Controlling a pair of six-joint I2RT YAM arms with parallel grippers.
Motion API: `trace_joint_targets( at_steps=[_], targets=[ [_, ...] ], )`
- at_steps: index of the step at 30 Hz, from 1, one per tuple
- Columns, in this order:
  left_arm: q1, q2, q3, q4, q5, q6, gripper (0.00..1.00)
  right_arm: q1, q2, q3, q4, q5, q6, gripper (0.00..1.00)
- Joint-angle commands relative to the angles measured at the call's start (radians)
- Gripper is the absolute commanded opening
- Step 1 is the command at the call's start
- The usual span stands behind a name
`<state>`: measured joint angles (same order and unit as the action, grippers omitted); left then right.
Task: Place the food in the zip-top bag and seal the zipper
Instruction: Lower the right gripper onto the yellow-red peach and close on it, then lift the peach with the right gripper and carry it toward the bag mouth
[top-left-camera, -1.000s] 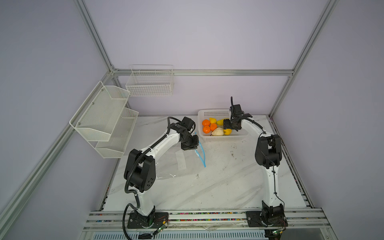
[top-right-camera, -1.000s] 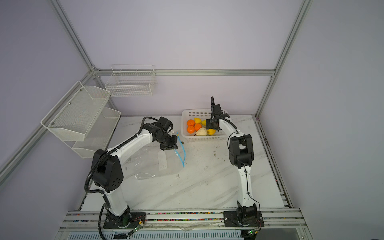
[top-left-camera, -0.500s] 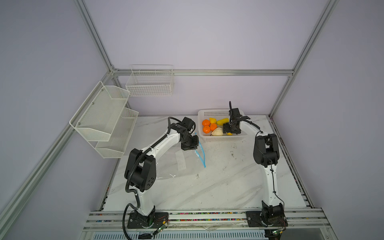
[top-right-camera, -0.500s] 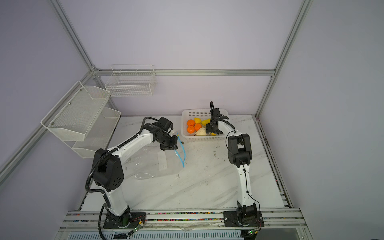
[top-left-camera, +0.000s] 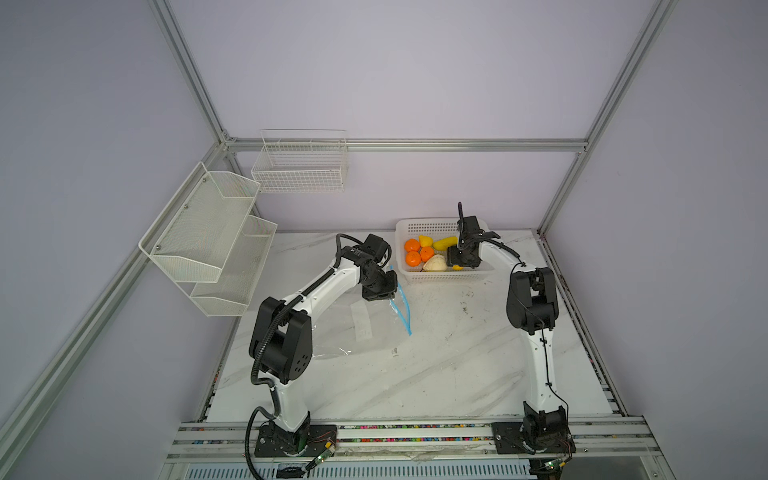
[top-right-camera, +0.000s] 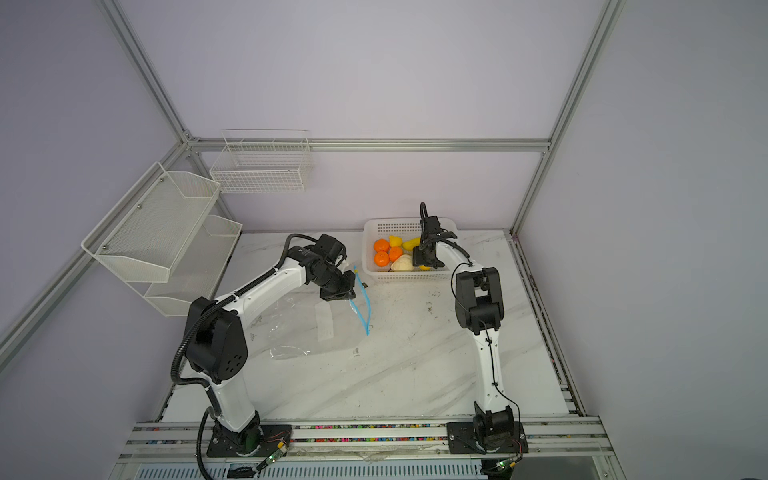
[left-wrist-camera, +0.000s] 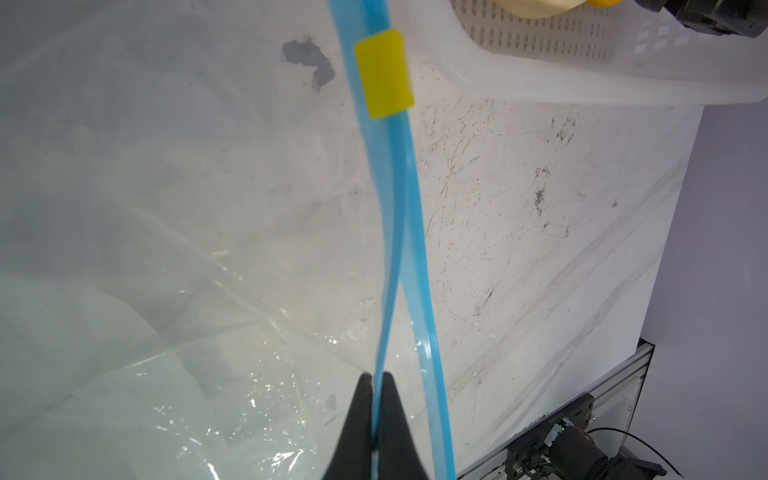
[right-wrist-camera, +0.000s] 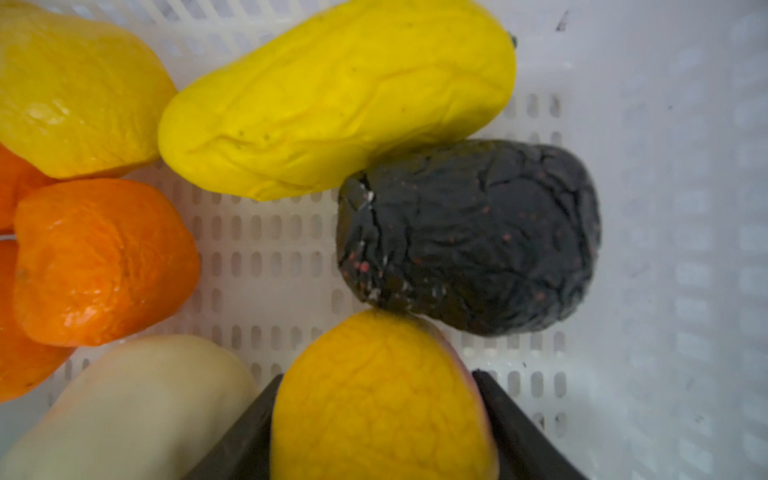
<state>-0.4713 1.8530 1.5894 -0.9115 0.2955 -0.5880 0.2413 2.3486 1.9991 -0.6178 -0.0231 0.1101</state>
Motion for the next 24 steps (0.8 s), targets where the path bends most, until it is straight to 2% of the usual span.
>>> trace_joint_targets(
  at_steps=[1,7,10,16,24],
  targets=[
    [0.005,0.0,0.083,-0.006,0.017,0.018,0.0,0.003,-0.068,0.002,-0.009,0.011,-0.001,0.66],
    [0.003,-0.006,0.092,-0.007,0.018,0.019,0.0,0.003,-0.121,-0.002,0.0,0.018,-0.006,0.65],
    [0.005,-0.004,0.095,-0.009,0.021,0.019,0.0,0.003,-0.182,-0.054,0.037,0.003,-0.022,0.64],
    [0.005,-0.001,0.097,-0.008,0.046,0.008,0.0,0.003,-0.362,-0.276,0.208,-0.093,0.0,0.62],
    [0.006,0.007,0.113,-0.01,0.061,0.0,0.0,0.018,-0.547,-0.528,0.411,-0.292,0.027,0.6]
  ],
)
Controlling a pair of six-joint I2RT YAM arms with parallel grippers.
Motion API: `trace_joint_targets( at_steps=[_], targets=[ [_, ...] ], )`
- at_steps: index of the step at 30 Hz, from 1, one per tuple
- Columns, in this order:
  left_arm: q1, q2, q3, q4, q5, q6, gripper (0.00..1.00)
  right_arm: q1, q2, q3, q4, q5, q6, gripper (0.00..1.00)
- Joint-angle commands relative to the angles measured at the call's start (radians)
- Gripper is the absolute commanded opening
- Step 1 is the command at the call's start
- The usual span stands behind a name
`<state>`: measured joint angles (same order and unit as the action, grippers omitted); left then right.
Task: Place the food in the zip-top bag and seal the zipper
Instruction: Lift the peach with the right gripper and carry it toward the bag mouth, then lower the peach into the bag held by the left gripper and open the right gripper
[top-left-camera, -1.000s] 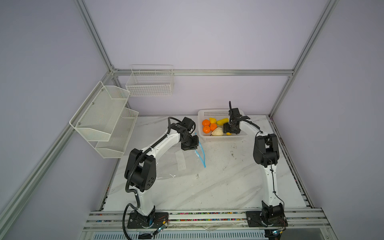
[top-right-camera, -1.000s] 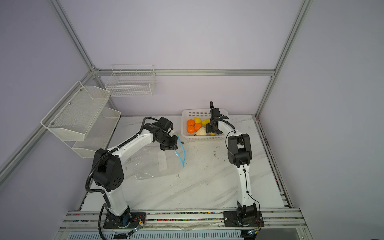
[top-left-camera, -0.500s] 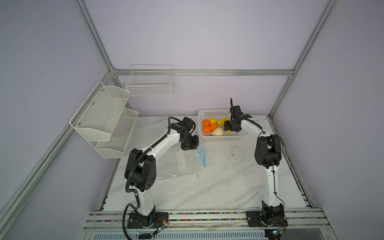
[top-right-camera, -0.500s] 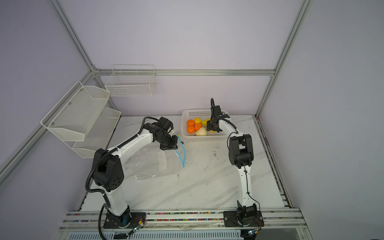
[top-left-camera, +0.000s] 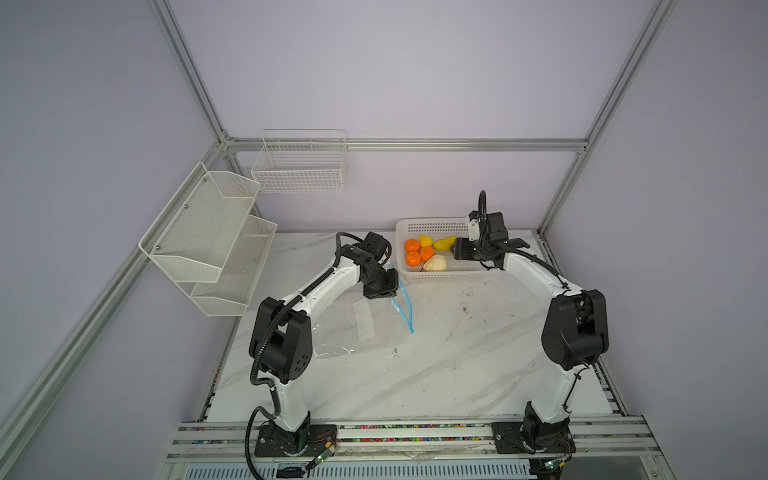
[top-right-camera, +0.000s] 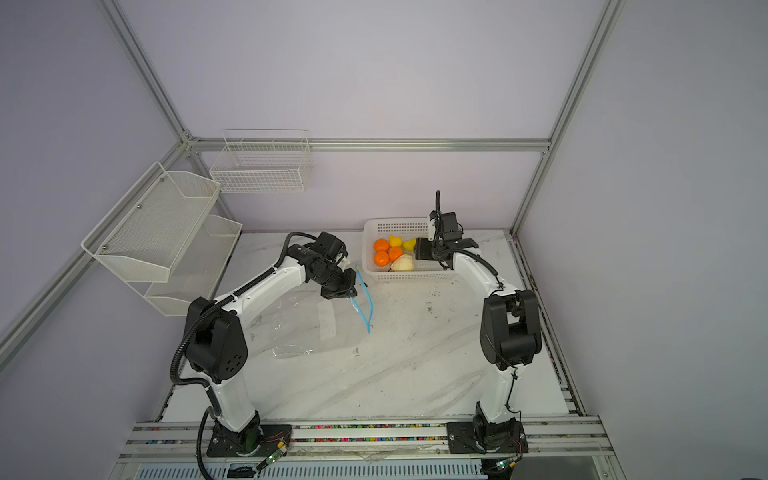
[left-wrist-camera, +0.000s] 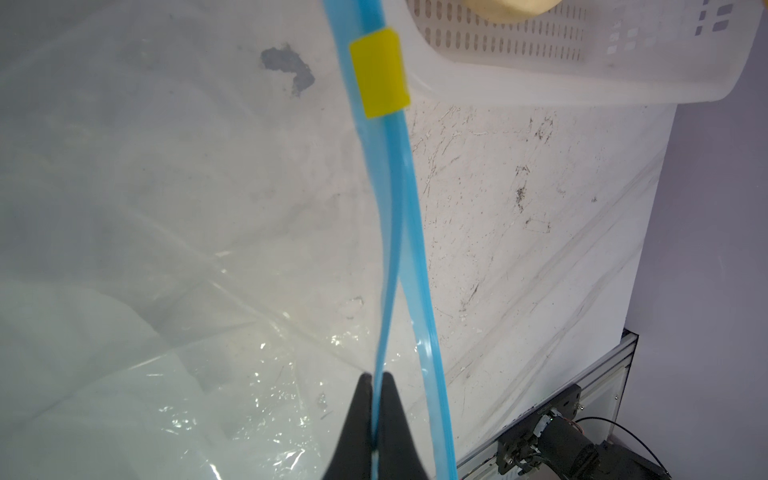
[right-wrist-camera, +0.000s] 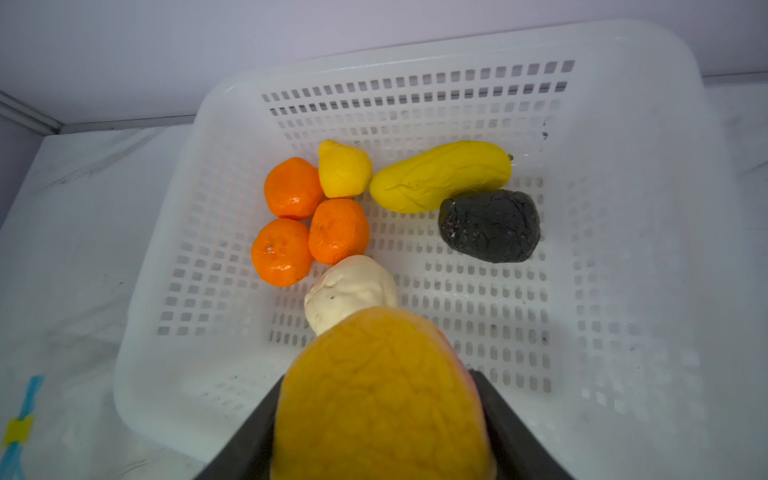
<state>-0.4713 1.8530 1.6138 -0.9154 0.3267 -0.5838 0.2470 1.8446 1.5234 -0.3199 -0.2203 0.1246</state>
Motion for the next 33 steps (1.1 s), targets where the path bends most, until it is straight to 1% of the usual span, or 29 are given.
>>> trace_joint_targets(
  at_steps=[1,6,10,15,22,27,33],
  targets=[
    [0.005,0.007,0.09,-0.006,0.033,-0.006,0.0,0.014,-0.055,-0.068,0.129,-0.117,0.014,0.59],
    [0.005,0.006,0.096,-0.006,0.036,-0.012,0.0,0.057,-0.117,-0.185,0.245,-0.271,0.03,0.57],
    [0.006,0.006,0.097,-0.007,0.034,-0.017,0.0,0.117,-0.152,-0.261,0.31,-0.333,0.043,0.57],
    [0.005,0.0,0.095,-0.006,0.035,-0.022,0.0,0.163,-0.168,-0.306,0.32,-0.396,0.027,0.56],
    [0.005,-0.021,0.097,-0.004,0.029,-0.034,0.0,0.217,-0.177,-0.348,0.355,-0.459,0.048,0.53],
    [0.005,-0.037,0.086,0.002,0.035,-0.044,0.0,0.246,-0.176,-0.367,0.36,-0.48,0.055,0.5],
    [0.004,-0.059,0.059,0.02,0.038,-0.064,0.0,0.267,-0.204,-0.408,0.369,-0.493,0.05,0.49]
  ],
)
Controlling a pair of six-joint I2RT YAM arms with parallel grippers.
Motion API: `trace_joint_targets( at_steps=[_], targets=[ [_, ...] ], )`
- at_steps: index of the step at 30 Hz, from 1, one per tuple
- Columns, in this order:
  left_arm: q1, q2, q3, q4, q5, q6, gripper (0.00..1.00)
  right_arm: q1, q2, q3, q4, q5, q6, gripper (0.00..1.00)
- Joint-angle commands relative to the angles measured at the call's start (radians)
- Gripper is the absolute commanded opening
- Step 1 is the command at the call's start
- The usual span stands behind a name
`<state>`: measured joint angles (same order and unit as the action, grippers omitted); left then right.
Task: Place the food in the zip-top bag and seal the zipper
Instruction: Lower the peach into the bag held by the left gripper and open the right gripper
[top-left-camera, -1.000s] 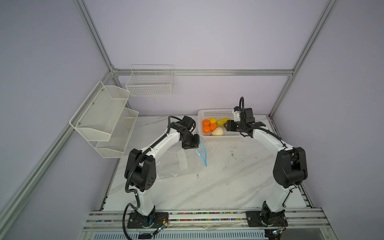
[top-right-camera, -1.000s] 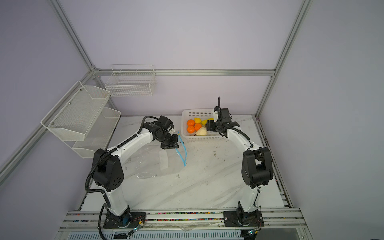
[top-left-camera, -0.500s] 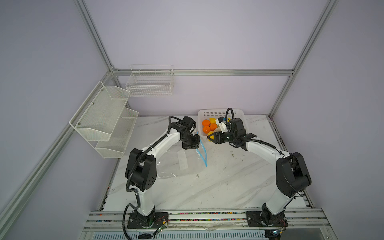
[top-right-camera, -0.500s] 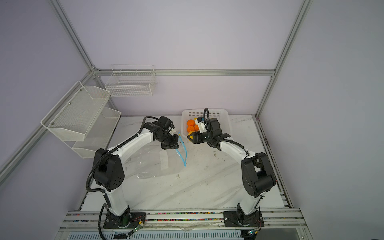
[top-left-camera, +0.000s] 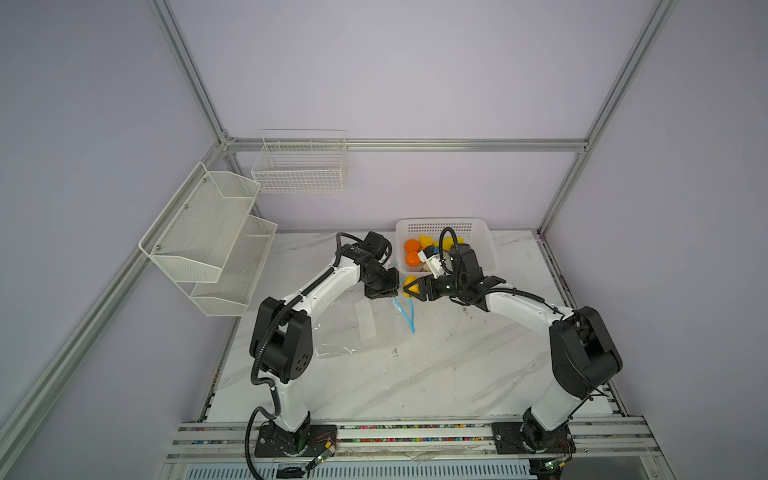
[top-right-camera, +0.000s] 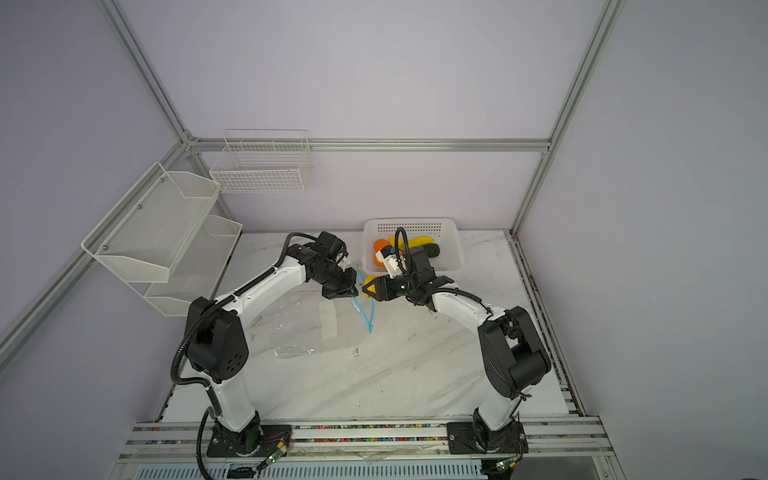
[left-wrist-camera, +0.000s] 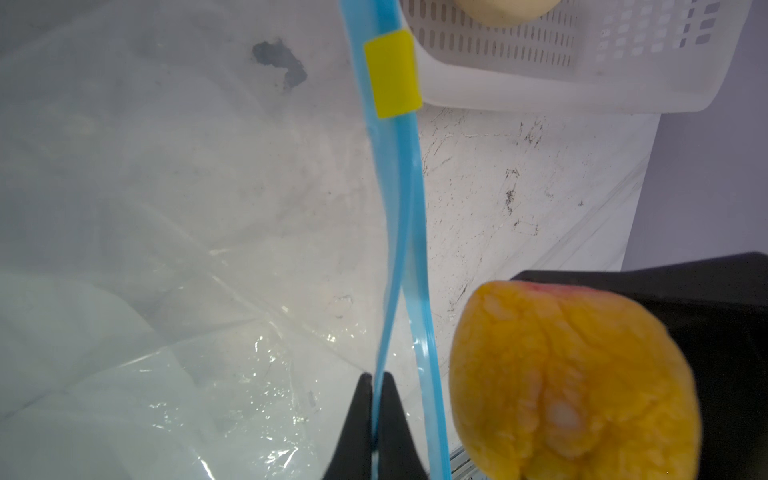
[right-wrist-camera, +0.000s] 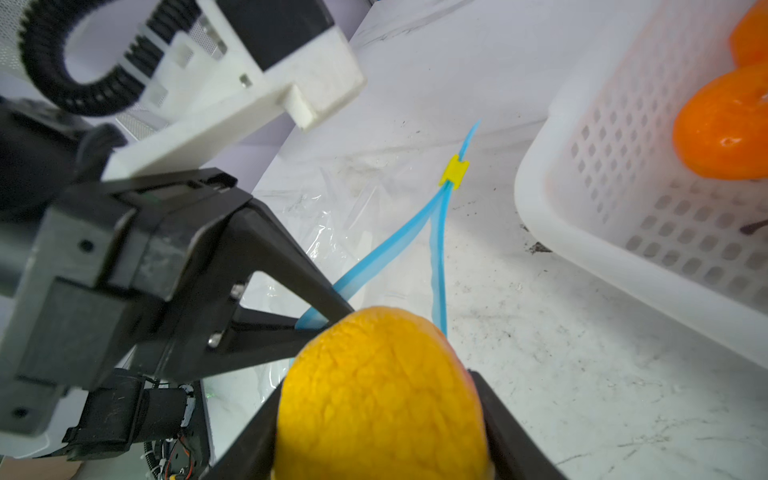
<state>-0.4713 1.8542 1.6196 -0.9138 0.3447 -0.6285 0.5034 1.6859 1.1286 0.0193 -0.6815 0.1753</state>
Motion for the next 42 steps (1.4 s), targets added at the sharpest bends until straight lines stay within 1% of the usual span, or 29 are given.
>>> trace_joint_targets(
  at_steps=[1,12,23,31,34,42],
  targets=[
    [0.004,-0.062,0.053,0.021,0.02,-0.021,0.0,0.013,-0.046,-0.017,0.029,-0.034,0.0,0.49],
    [-0.006,-0.088,0.033,0.036,0.021,-0.042,0.0,0.044,-0.038,-0.061,0.028,-0.046,-0.015,0.48],
    [-0.009,-0.123,-0.009,0.07,0.052,-0.068,0.0,0.064,0.017,-0.014,-0.065,-0.044,-0.088,0.48],
    [-0.011,-0.113,-0.025,0.101,0.095,-0.081,0.0,0.069,0.024,-0.023,-0.035,-0.021,-0.061,0.49],
    [-0.013,-0.115,-0.033,0.105,0.108,-0.083,0.0,0.069,0.033,-0.017,-0.048,-0.016,-0.073,0.5],
    [-0.011,-0.161,-0.078,0.105,0.1,-0.08,0.0,0.063,0.054,0.006,-0.04,-0.017,-0.059,0.5]
  ],
)
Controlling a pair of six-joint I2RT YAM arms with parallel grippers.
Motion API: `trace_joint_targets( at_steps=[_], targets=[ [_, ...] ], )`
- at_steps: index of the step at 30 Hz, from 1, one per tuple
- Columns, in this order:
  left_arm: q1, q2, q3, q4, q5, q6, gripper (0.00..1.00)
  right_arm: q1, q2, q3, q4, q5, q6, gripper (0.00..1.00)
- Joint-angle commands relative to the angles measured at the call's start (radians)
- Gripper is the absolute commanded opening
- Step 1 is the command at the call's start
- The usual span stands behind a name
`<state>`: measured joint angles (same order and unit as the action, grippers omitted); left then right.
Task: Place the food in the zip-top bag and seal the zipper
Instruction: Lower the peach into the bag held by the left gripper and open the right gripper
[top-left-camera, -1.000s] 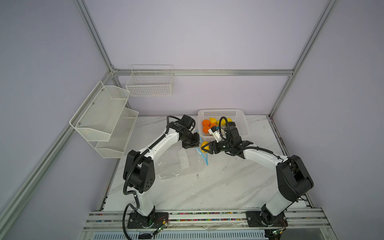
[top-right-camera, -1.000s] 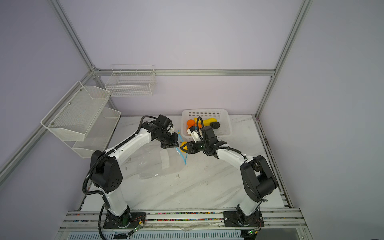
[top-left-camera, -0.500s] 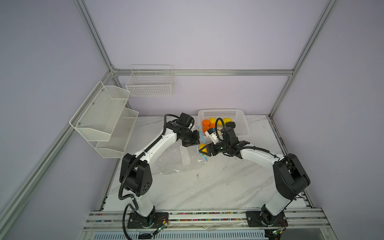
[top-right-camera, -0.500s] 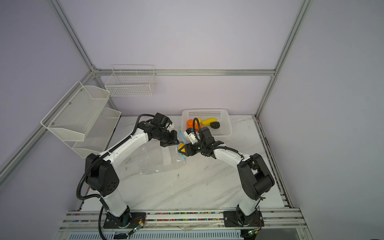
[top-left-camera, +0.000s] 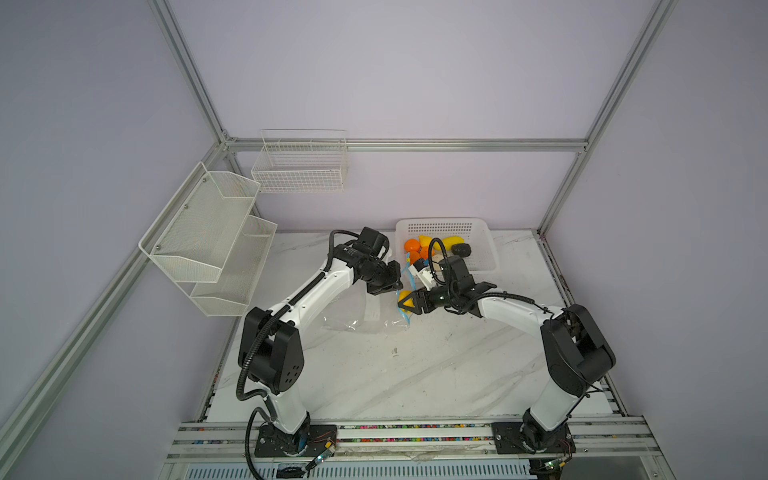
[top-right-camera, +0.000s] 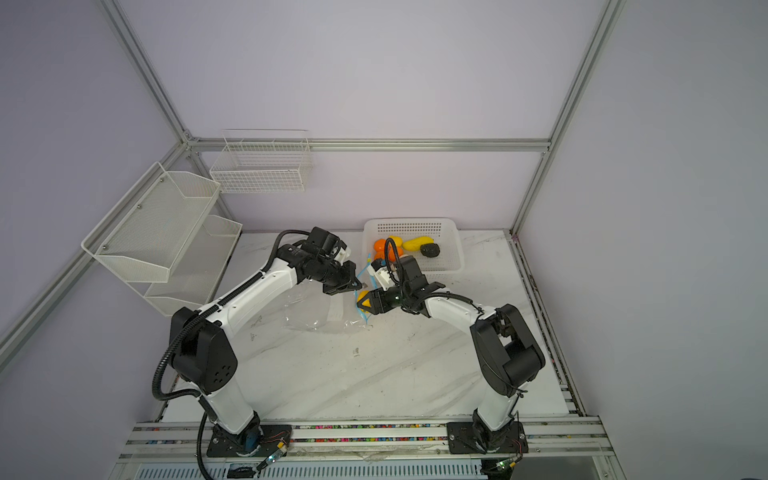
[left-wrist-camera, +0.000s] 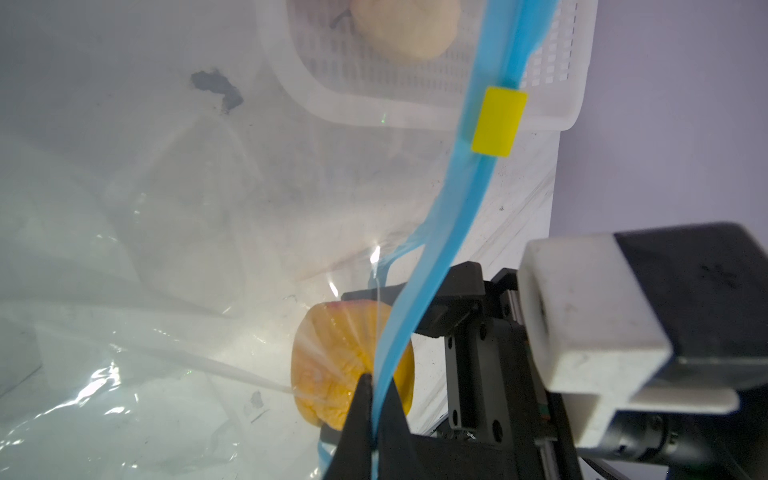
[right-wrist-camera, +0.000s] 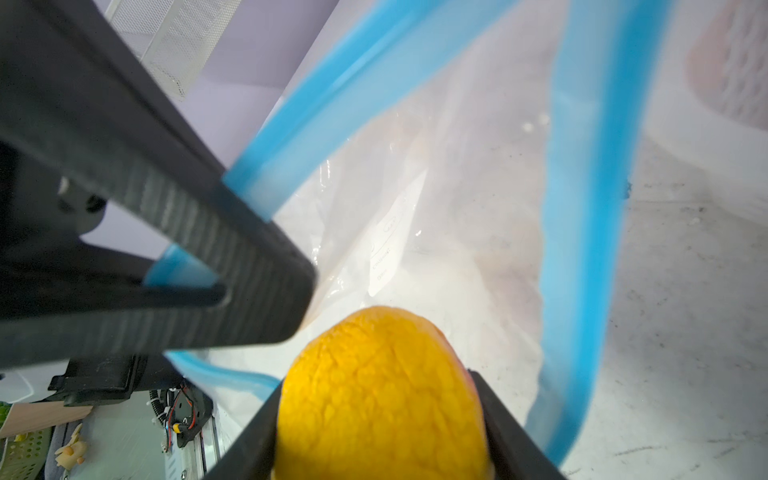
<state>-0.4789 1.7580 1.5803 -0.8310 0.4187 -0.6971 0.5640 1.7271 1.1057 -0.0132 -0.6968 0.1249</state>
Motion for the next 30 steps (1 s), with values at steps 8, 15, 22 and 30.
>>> trace_joint_targets(
  at_steps=[8,15,22,30],
  targets=[
    [-0.001,-0.101,-0.098,0.061,0.036,-0.036,0.0,-0.021,0.014,0.056,-0.008,0.024,0.02,0.5],
    [-0.003,-0.089,-0.087,0.101,0.065,-0.057,0.0,0.005,0.018,0.061,-0.007,0.025,0.045,0.53],
    [-0.004,-0.077,-0.077,0.107,0.068,-0.058,0.0,0.024,-0.008,0.048,-0.033,0.027,0.041,0.58],
    [-0.004,-0.078,-0.087,0.11,0.068,-0.064,0.0,0.027,0.011,0.049,-0.047,0.037,0.03,0.7]
  ],
)
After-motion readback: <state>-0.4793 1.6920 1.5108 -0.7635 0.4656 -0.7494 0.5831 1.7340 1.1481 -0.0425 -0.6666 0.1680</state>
